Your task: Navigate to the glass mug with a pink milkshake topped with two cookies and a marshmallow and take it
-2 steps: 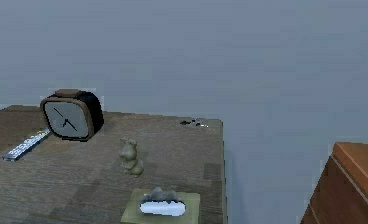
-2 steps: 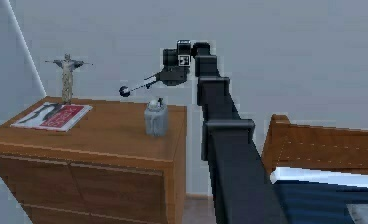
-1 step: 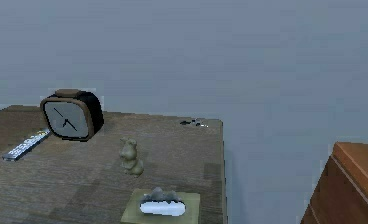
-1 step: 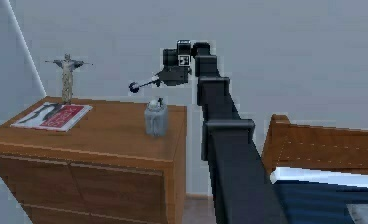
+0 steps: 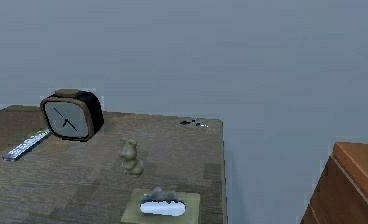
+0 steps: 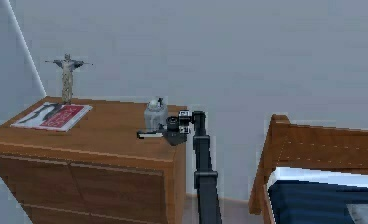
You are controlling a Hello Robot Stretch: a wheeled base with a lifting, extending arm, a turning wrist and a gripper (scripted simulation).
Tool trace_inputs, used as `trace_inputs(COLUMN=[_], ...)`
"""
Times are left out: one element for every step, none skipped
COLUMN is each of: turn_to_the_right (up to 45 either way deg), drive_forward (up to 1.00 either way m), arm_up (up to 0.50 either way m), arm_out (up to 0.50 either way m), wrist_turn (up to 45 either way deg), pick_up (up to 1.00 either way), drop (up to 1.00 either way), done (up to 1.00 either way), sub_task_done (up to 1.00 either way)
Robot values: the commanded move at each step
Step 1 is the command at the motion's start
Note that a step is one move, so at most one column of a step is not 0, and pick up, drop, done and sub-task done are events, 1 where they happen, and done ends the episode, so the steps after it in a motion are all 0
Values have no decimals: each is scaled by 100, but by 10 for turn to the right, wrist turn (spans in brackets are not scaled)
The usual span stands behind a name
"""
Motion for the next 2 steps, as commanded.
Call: trace_inputs(turn_to_the_right=[0, 0], drive_forward=[0, 0], arm_up=[0, 10], arm_out=[0, 0], wrist_turn=[0, 0], pick_up=[100, 0], drop=[0, 0], done=[0, 0], sub_task_done=[0, 0])
